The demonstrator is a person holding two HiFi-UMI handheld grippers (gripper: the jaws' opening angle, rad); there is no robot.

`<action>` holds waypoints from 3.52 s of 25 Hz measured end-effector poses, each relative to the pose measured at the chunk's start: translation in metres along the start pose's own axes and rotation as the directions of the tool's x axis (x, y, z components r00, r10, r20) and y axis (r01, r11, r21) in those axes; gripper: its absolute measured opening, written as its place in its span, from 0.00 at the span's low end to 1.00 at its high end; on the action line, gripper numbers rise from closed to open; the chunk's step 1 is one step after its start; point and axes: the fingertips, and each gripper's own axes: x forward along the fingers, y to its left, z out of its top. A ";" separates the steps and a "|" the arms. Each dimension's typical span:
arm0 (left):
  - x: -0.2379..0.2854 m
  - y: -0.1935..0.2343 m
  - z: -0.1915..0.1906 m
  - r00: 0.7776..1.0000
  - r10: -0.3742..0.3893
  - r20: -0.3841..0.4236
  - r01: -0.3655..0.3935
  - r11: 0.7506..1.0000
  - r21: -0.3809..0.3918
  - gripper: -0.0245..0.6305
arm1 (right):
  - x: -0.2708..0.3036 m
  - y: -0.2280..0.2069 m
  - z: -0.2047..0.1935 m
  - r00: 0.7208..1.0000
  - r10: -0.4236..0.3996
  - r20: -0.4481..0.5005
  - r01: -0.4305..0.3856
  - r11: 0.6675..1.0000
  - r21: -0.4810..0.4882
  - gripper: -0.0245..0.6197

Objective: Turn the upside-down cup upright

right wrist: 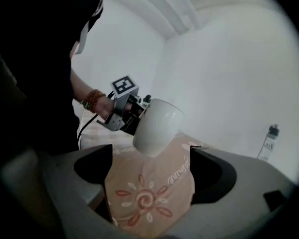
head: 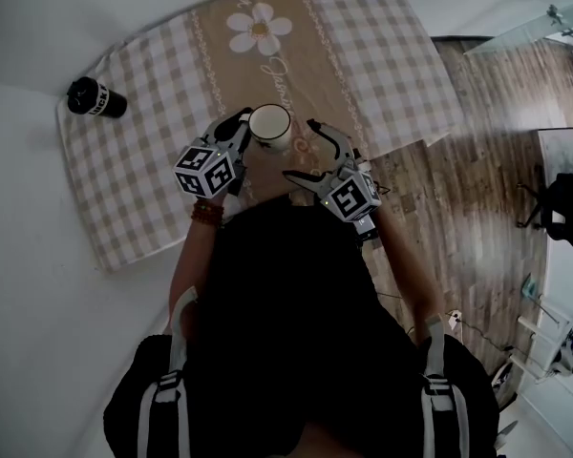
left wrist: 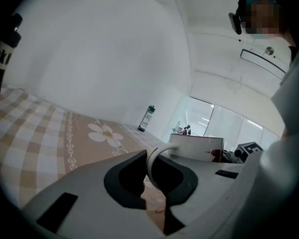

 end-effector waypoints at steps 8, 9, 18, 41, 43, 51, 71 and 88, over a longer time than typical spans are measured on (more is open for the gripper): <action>-0.001 -0.007 0.023 0.996 0.056 0.074 -0.063 0.995 0.082 0.09 | -0.003 -0.041 0.029 0.976 -0.109 0.191 0.012 0.894 0.447 0.81; -0.002 -0.008 0.024 0.995 0.066 0.081 -0.073 0.993 0.092 0.09 | -0.001 -0.040 0.031 0.976 -0.107 0.190 0.013 0.898 0.440 0.81; -0.007 -0.017 0.028 0.986 0.074 0.149 -0.097 0.983 0.154 0.09 | 0.020 -0.031 0.052 0.973 -0.081 0.215 -0.030 0.884 0.467 0.81; -0.018 -0.041 0.027 0.982 -0.036 0.186 -0.039 0.922 0.384 0.09 | 0.038 -0.015 0.071 0.973 -0.017 0.232 -0.048 0.961 0.272 0.67; -0.018 -0.038 0.023 0.984 -0.021 0.176 -0.049 0.921 0.386 0.09 | 0.040 -0.015 0.069 0.974 -0.003 0.225 -0.062 0.957 0.283 0.67; -0.020 -0.026 0.011 0.991 0.003 0.132 -0.054 0.923 0.382 0.16 | 0.048 -0.020 0.057 0.984 0.008 0.180 -0.058 0.960 0.272 0.67; -0.034 -0.005 0.012 0.979 0.103 0.177 -0.153 0.942 0.299 0.05 | 0.052 -0.097 0.000 0.980 -0.187 0.066 0.148 0.914 0.378 0.67; -0.039 -0.011 0.014 0.976 0.101 0.194 -0.154 0.947 0.283 0.05 | 0.081 -0.090 -0.046 0.987 -0.159 -0.034 0.160 0.904 0.397 0.67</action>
